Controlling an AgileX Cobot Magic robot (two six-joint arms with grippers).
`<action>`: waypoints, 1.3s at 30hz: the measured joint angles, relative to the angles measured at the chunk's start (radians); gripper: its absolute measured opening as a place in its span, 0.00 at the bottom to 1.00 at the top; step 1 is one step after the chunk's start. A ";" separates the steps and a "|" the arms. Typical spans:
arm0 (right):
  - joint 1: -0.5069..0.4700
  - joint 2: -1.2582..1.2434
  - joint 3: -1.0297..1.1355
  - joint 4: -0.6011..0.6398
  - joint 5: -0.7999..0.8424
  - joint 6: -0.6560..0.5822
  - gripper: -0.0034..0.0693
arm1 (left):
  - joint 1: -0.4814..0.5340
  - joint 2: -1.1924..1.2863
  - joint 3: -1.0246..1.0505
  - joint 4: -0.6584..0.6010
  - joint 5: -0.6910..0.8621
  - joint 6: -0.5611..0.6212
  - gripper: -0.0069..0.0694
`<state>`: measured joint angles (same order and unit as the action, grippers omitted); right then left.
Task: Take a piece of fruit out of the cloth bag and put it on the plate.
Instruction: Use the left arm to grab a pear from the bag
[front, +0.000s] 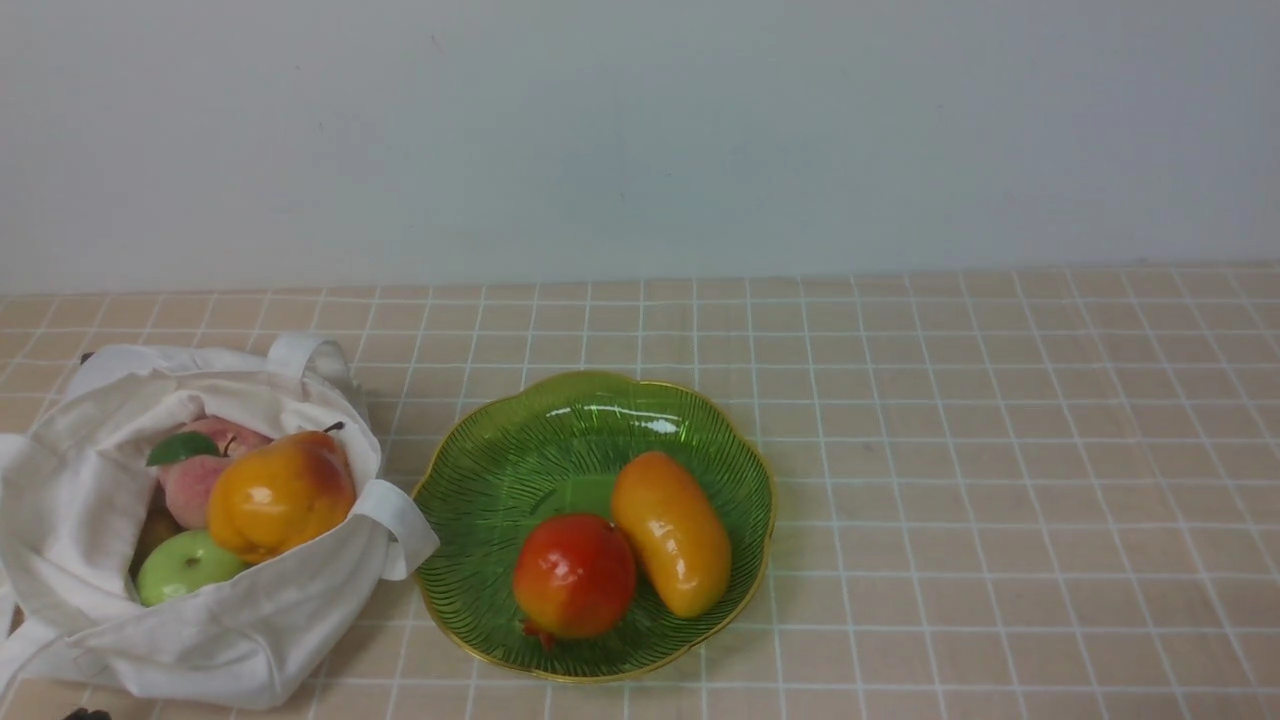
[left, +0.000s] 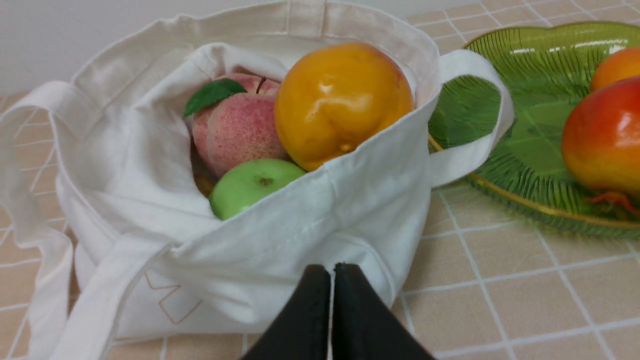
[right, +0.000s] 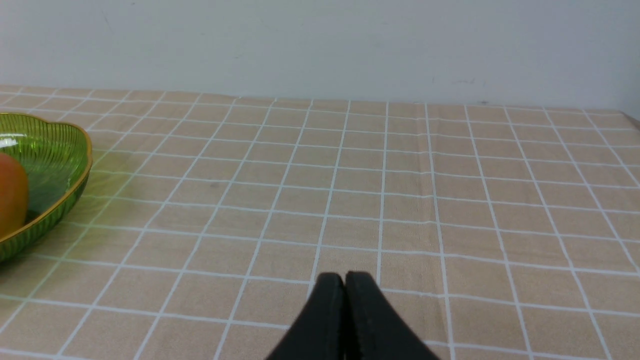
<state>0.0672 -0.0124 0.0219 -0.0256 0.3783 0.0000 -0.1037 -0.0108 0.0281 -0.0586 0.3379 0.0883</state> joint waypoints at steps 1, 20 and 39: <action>0.000 0.000 0.000 0.000 0.000 0.000 0.03 | 0.000 0.000 0.000 -0.042 -0.025 -0.028 0.08; 0.000 0.000 0.000 0.000 0.000 0.000 0.03 | 0.000 0.039 -0.231 -0.450 -0.491 -0.160 0.08; 0.000 0.000 0.000 0.000 0.000 0.000 0.03 | 0.000 1.204 -1.097 -0.114 0.687 -0.010 0.08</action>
<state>0.0672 -0.0124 0.0219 -0.0256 0.3783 0.0000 -0.1037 1.1936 -1.0693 -0.1727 1.0250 0.0781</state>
